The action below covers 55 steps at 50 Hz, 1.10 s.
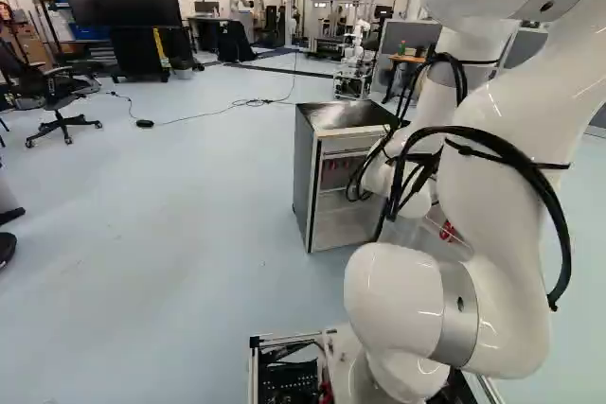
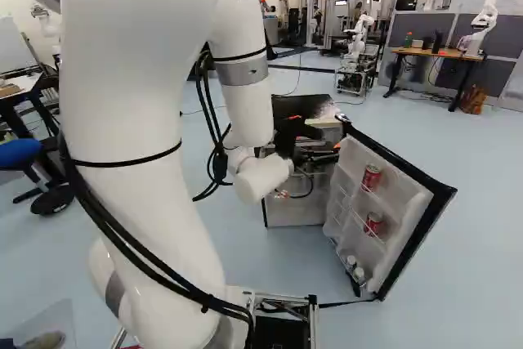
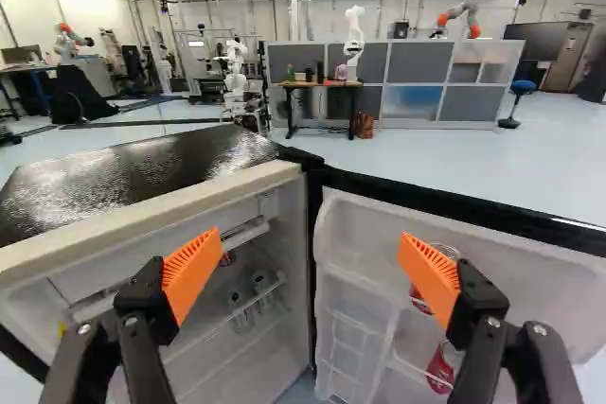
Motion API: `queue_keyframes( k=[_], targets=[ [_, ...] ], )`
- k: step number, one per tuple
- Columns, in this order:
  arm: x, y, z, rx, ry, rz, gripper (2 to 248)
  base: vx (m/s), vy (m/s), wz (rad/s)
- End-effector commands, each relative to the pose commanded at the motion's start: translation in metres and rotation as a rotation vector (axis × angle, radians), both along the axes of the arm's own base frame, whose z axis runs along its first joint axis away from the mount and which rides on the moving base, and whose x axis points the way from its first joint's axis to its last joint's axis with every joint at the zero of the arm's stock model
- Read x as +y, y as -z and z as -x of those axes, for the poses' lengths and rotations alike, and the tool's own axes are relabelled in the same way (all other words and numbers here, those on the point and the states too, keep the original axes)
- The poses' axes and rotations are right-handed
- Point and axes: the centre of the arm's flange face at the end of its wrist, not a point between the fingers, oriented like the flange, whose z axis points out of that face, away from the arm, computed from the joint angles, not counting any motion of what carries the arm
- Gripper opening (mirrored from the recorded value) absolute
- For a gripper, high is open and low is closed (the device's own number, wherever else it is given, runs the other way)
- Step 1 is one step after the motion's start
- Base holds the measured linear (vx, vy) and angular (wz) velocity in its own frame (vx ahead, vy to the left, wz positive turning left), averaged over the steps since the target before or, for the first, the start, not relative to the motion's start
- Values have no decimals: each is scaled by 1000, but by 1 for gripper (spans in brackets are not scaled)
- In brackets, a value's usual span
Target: Grab a drink from the fridge
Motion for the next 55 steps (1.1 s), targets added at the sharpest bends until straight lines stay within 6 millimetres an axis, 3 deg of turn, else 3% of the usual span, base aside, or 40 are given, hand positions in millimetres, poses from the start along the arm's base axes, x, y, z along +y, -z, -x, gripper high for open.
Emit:
queue_keyframes(
  k=[23, 55],
  targets=[
    [19, 2, -8, 13, -241, 18, 247, 0, 0, 0],
    [47, 32, -14, 84, -577, -6, 247, 0, 0, 0]
  ],
)
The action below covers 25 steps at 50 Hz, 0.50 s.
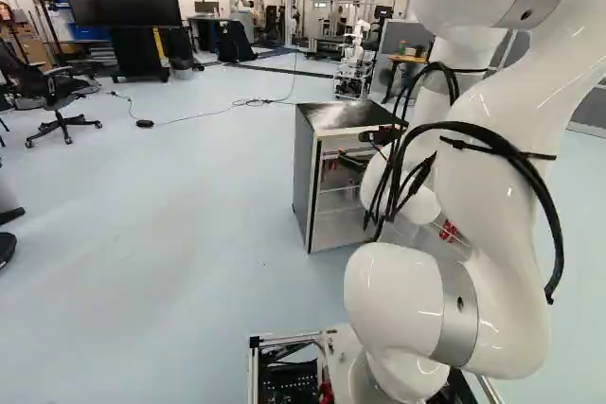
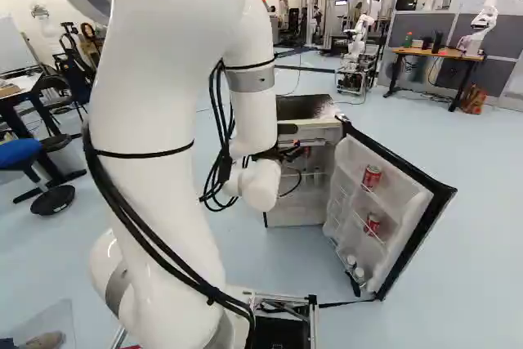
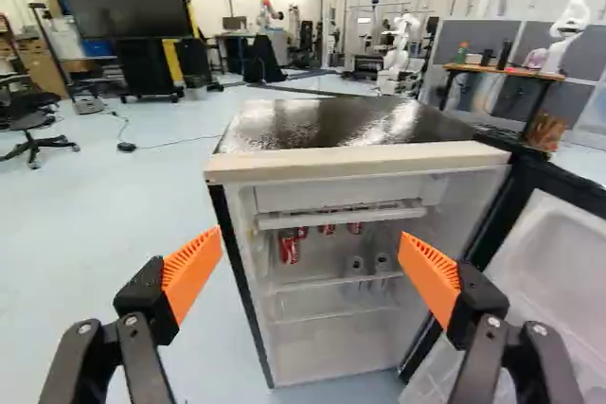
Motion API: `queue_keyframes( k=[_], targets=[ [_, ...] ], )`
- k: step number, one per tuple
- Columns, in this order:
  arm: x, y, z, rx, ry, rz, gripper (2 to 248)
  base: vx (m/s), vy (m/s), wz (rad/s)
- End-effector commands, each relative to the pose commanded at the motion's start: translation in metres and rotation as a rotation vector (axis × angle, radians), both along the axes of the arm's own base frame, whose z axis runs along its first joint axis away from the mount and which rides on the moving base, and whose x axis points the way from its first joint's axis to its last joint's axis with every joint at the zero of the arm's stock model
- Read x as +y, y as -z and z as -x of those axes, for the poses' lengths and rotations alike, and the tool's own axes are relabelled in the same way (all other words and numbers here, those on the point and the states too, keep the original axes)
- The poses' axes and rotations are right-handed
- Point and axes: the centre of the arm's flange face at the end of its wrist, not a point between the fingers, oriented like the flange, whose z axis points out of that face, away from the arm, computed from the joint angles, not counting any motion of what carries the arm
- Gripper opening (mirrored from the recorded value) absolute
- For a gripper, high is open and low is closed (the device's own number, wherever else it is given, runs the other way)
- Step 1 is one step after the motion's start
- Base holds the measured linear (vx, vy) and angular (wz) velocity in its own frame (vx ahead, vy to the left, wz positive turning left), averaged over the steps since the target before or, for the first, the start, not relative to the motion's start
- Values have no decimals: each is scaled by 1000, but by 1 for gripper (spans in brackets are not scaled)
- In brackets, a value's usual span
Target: Grab a drink from the fridge
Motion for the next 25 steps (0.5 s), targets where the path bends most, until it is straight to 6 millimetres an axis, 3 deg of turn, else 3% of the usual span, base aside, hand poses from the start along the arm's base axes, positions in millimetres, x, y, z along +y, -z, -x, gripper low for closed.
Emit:
queue_keyframes(
  k=[14, 25],
  targets=[
    [6, 15, 1, 31, -129, -16, 247, 0, 0, 0],
    [-2, 27, 1, 54, -131, -30, 247, 0, 0, 0]
  ],
)
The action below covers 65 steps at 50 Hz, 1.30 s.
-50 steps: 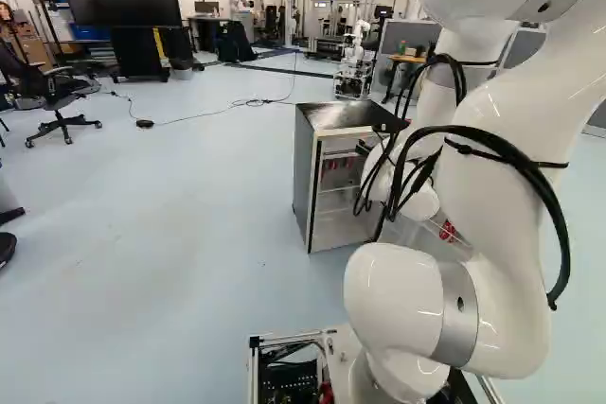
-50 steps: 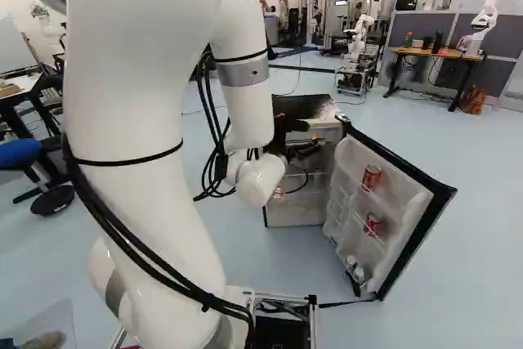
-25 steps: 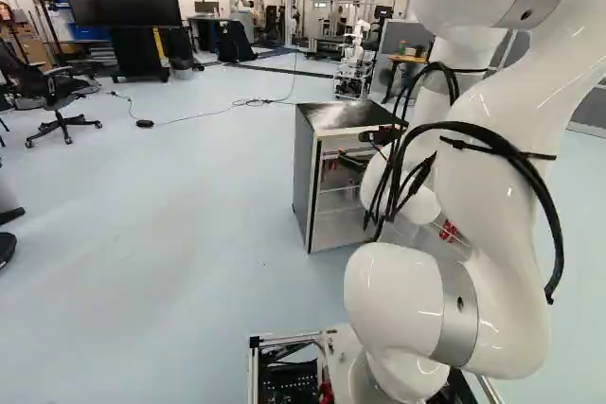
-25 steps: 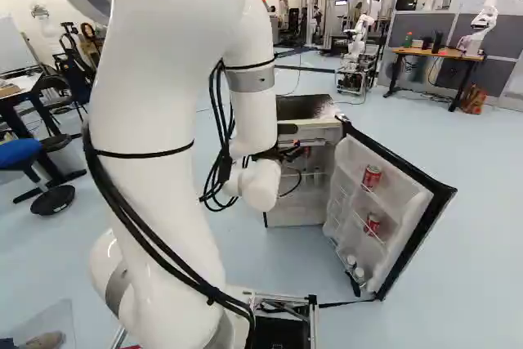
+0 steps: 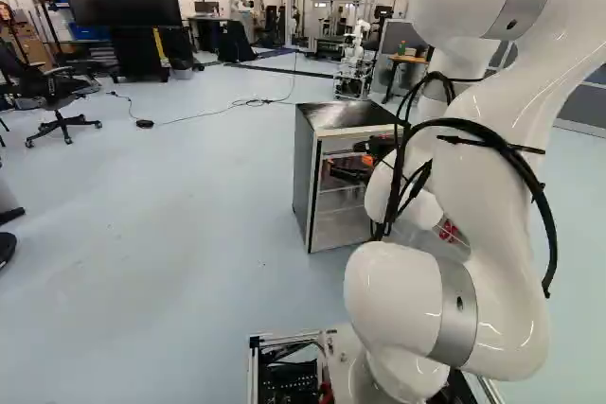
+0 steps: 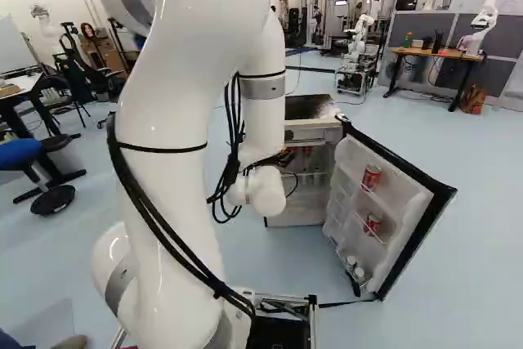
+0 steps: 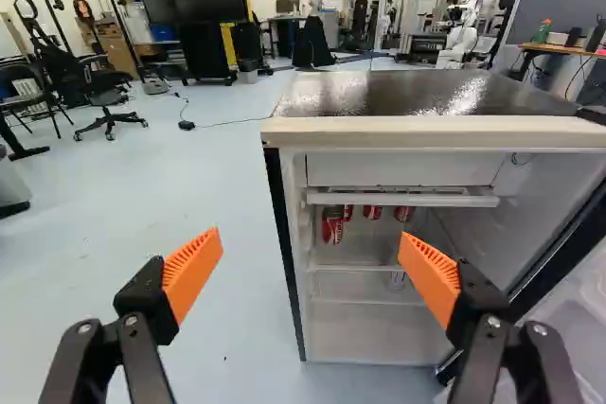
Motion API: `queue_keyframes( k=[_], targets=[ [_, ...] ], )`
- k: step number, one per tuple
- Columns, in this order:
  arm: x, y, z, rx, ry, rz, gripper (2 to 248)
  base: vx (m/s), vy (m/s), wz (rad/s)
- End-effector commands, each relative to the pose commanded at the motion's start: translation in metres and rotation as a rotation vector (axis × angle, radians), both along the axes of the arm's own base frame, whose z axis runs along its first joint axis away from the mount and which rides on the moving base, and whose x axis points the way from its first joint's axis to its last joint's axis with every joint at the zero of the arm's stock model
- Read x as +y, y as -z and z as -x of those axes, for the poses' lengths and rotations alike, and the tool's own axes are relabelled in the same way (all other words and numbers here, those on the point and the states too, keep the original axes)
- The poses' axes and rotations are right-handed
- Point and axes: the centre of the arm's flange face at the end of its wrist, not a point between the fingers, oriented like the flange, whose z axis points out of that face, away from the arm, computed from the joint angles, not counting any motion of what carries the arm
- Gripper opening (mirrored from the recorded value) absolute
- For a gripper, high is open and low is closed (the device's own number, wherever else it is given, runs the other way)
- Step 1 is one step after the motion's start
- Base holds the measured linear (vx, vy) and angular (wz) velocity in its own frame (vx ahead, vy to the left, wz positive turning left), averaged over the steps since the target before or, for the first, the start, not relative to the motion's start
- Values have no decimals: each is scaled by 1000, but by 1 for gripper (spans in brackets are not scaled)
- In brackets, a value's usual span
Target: Grab a drink from the fridge
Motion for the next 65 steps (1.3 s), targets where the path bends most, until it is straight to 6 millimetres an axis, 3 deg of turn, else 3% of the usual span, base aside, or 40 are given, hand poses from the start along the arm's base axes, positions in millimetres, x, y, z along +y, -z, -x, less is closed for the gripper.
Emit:
queue_keyframes(
  k=[34, 65],
  targets=[
    [-43, 42, -13, 50, 81, -29, 247, 0, 0, 0],
    [-48, 79, -18, 103, 80, -60, 247, 0, 0, 0]
  ],
)
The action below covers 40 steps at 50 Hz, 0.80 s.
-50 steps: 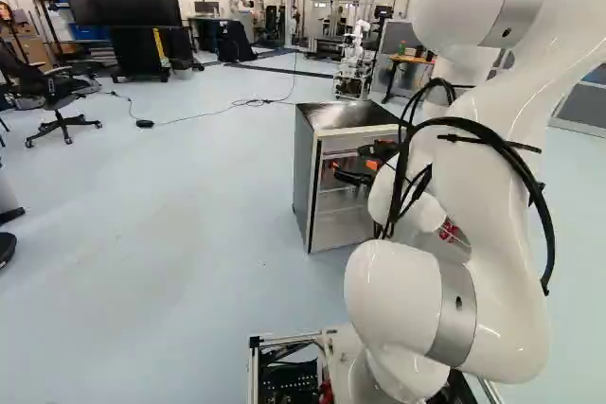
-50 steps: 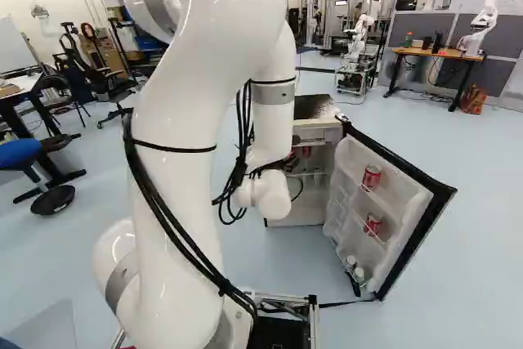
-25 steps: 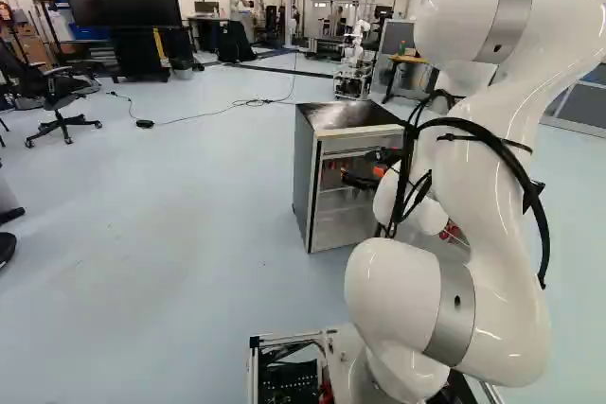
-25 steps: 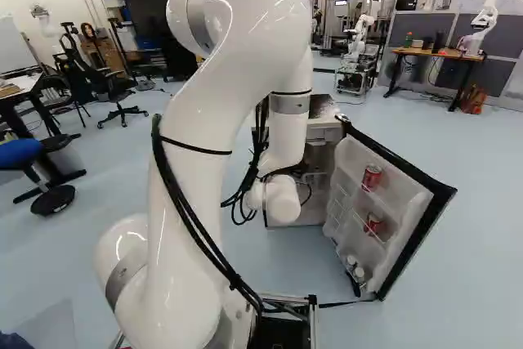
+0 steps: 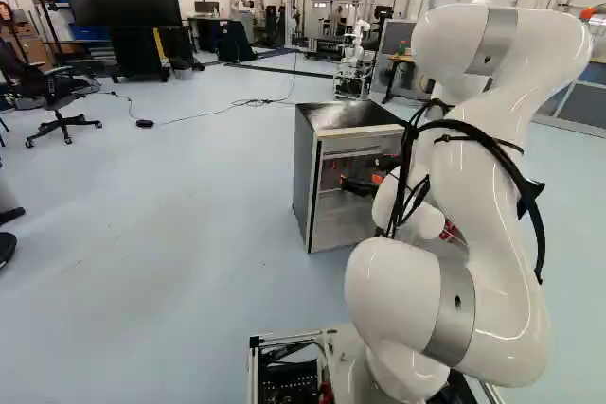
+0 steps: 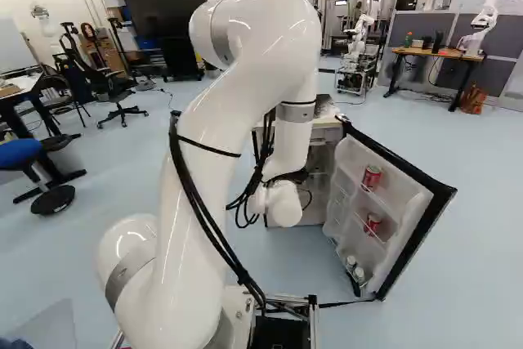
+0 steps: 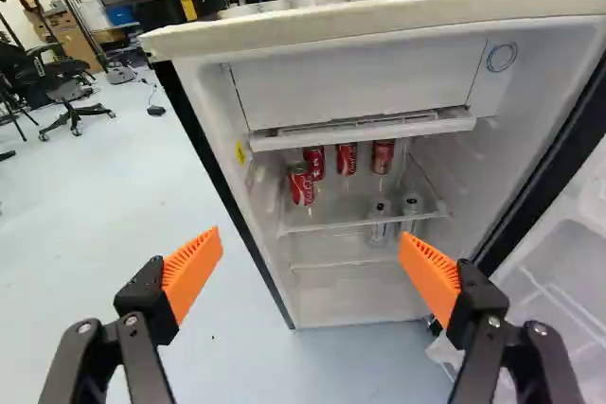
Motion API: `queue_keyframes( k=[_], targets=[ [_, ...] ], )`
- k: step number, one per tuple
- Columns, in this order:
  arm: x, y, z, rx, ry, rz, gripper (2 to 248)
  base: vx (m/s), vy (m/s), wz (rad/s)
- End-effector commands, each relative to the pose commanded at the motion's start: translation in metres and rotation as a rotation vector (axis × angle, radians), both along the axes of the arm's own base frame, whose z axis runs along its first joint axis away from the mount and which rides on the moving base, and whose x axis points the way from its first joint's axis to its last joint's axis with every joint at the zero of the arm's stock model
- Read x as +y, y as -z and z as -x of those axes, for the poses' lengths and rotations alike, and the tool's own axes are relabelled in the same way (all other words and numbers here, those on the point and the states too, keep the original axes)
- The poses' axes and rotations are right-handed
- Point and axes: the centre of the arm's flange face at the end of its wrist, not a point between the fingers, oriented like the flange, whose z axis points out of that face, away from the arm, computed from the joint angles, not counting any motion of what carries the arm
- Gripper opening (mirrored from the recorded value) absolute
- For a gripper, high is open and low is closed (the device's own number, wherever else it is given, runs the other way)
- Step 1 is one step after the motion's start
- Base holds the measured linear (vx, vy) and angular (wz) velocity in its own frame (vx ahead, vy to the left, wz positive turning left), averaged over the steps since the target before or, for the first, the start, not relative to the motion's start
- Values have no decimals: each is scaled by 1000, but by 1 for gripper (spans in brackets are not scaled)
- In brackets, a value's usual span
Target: Grab a drink from the fridge
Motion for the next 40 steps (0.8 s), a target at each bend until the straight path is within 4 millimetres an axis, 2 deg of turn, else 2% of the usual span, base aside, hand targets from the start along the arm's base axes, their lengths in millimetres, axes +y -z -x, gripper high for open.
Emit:
queue_keyframes(
  k=[21, 40],
  targets=[
    [-9, 26, -2, 21, -2, -23, 247, 0, 0, 0],
    [-22, 51, -14, 9, -20, -37, 247, 0, 0, 0]
  ],
)
